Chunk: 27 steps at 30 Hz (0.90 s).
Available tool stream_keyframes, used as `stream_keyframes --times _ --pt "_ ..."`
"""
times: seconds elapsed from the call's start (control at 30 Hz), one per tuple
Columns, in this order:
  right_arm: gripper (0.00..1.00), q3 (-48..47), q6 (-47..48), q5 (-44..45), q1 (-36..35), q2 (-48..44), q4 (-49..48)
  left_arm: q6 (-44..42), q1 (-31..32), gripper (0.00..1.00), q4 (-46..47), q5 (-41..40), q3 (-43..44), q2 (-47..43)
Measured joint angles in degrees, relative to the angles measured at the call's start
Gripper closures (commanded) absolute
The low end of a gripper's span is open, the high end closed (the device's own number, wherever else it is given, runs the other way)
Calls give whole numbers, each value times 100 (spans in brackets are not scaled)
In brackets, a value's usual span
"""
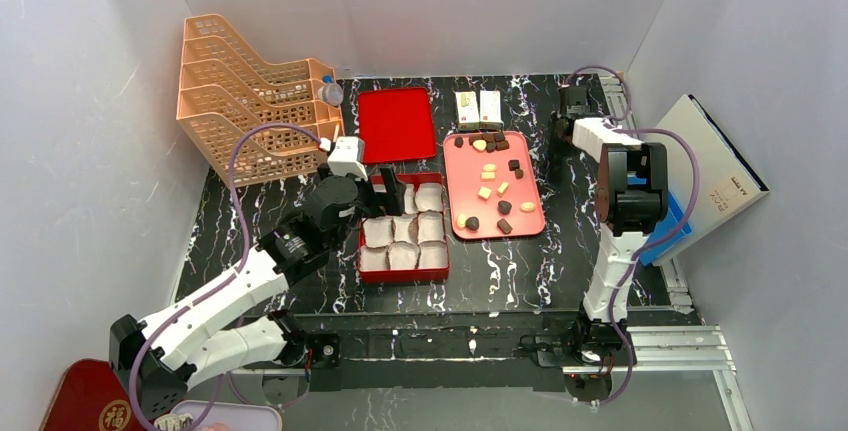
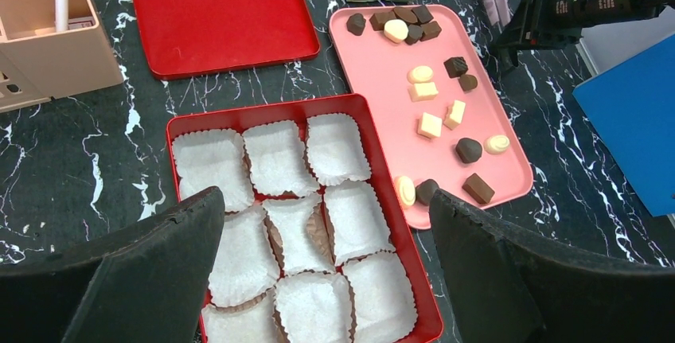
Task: Pack the chocolate
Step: Pick up the clamp from the center of the board, then pick up the fake chocolate from the plate.
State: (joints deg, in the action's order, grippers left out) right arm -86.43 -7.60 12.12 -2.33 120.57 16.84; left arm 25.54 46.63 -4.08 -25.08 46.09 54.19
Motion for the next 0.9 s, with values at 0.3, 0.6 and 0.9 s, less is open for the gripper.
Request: stream_keyframes --times 0.3,0.6,0.9 --pt "72 118 -90 199 -492 -361 407 24 0 2 17 -13 -63 -76" --pt "74 118 -278 328 -695 -1255 1300 208 0 2 20 105 -63 -79" --pt "75 651 -621 289 -1231 -2653 2100 396 0 2 17 304 -63 -79"
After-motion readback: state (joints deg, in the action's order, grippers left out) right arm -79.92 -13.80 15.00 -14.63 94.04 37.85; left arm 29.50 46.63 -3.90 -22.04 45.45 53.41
